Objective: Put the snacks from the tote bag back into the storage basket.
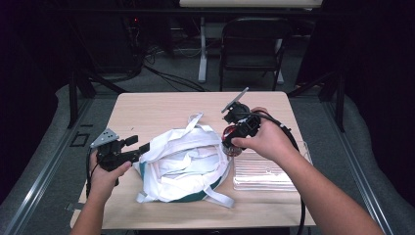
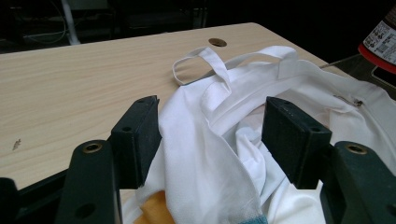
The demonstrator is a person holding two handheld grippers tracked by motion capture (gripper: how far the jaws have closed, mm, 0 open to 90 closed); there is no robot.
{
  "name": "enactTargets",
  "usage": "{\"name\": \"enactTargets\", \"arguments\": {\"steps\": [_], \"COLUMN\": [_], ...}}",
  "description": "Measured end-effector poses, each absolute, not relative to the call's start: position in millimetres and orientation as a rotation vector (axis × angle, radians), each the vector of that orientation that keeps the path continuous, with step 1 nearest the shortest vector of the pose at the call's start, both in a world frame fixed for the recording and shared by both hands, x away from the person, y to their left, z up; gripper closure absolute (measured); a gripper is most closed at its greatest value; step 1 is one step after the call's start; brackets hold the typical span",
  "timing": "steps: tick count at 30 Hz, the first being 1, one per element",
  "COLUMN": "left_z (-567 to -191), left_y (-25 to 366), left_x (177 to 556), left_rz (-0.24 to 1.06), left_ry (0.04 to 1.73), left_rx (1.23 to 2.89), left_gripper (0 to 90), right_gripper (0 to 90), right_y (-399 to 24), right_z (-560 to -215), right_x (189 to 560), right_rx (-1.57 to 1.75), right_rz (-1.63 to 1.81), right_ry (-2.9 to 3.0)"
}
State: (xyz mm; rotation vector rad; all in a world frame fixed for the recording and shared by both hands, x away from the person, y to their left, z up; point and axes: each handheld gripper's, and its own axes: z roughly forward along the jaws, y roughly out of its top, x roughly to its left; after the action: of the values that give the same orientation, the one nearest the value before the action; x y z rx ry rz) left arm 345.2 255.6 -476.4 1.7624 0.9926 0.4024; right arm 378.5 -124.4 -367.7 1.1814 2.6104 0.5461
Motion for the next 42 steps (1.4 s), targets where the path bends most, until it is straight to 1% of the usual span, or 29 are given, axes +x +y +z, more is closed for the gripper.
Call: {"name": "enactTargets", "arguments": {"steps": [17,42], "left_z": [-477,-477], "left_y": [256,256], "left_x": [345,345], "left_rz": [0.404,0.404], "left_ry": [0.992,0.996], "left_rx": [1.765,1.764], "left_gripper": [37.1,37.1], "right_gripper": [25.1,25.1], "right_y": [-152,-166], "right_z": [-369,-379], "right_x": [380,380], "right_rx": [1.24,1.283], "right_rz": [0.516,0.493], "right_ry": [2.584,2.57]}}
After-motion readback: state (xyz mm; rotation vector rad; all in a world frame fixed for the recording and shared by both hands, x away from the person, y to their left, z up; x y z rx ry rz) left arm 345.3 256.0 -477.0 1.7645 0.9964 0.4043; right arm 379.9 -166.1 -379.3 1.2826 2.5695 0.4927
